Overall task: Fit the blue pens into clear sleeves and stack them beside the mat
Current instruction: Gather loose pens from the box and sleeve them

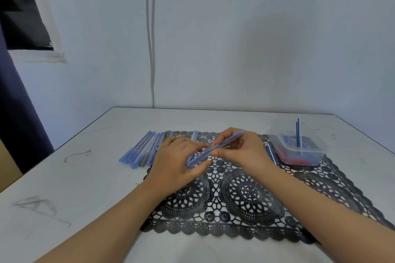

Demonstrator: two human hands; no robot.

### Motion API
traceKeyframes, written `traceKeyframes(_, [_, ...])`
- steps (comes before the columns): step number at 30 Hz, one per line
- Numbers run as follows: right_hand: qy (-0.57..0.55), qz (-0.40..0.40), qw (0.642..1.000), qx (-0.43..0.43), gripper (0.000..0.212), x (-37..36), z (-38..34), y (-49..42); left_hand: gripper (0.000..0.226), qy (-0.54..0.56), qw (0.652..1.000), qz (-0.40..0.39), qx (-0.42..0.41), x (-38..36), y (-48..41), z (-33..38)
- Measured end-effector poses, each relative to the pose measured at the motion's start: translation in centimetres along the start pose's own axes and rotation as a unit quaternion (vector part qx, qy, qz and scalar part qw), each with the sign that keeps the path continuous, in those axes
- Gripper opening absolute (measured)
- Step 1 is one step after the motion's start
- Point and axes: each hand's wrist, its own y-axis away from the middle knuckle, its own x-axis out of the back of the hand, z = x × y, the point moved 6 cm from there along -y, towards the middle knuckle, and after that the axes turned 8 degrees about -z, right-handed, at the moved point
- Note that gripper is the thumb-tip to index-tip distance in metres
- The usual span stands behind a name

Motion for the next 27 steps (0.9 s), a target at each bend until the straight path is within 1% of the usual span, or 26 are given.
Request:
traceKeyframes(4, [-0.036, -0.027, 0.999, -0.020, 0.016, -0.5, 0.8, 0.3, 0.023, -0.035, 0.998, 0.036, -0.037, -0.1, 0.1, 0.1])
traceKeyframes(8, [-0.014, 0.008, 1.000, -0.008, 0.014, 0.6, 0.8, 0.0, 0.029, -0.051, 0.996, 0.072, -0.014, 0.6, 0.2, -0.6])
traceKeyframes(11, [0.052, 0.060, 0.997, 0.014, 0.016, 2.0, 1.0, -0.2, 0.039, -0.036, 0.996, 0.077, 0.005, 0.7, 0.2, -1.3])
traceKeyframes(13, [0.139, 0.069, 0.987, 0.041, 0.018, 2.6, 1.1, -0.3, 0.035, -0.037, 0.996, 0.076, 0.013, 0.7, 0.3, -1.4])
traceKeyframes(14, [0.197, 0.059, 0.977, 0.061, 0.017, 2.6, 1.1, -0.3, 0.032, -0.040, 0.996, 0.076, 0.016, 0.7, 0.3, -1.4])
traceKeyframes(15, [0.265, 0.051, 0.959, 0.088, 0.018, 2.5, 0.9, -0.2, 0.031, -0.044, 0.996, 0.076, 0.018, 0.7, 0.3, -1.4])
traceKeyframes(17, [0.398, 0.050, 0.902, 0.159, 0.026, 2.0, 0.5, 0.0, 0.029, -0.056, 0.995, 0.075, 0.022, 0.6, 0.3, -1.4])
traceKeyframes(19, [0.478, 0.065, 0.852, 0.206, 0.036, 1.7, 0.4, 0.2, 0.029, -0.069, 0.995, 0.072, 0.023, 0.6, 0.3, -1.4])
traceKeyframes(21, [0.518, 0.083, 0.818, 0.237, 0.037, 1.5, 0.3, 0.3, 0.029, -0.077, 0.995, 0.066, 0.018, 0.6, 0.3, -1.1])
traceKeyframes(24, [0.548, 0.086, 0.784, 0.278, 0.031, 1.0, 0.1, 0.5, 0.028, -0.075, 0.996, 0.050, 0.011, 0.5, 0.2, -0.9])
traceKeyframes(27, [0.576, 0.090, 0.753, 0.305, 0.021, 0.6, -0.1, 1.0, 0.029, -0.042, 0.999, 0.026, 0.013, 0.3, 0.1, -1.1])
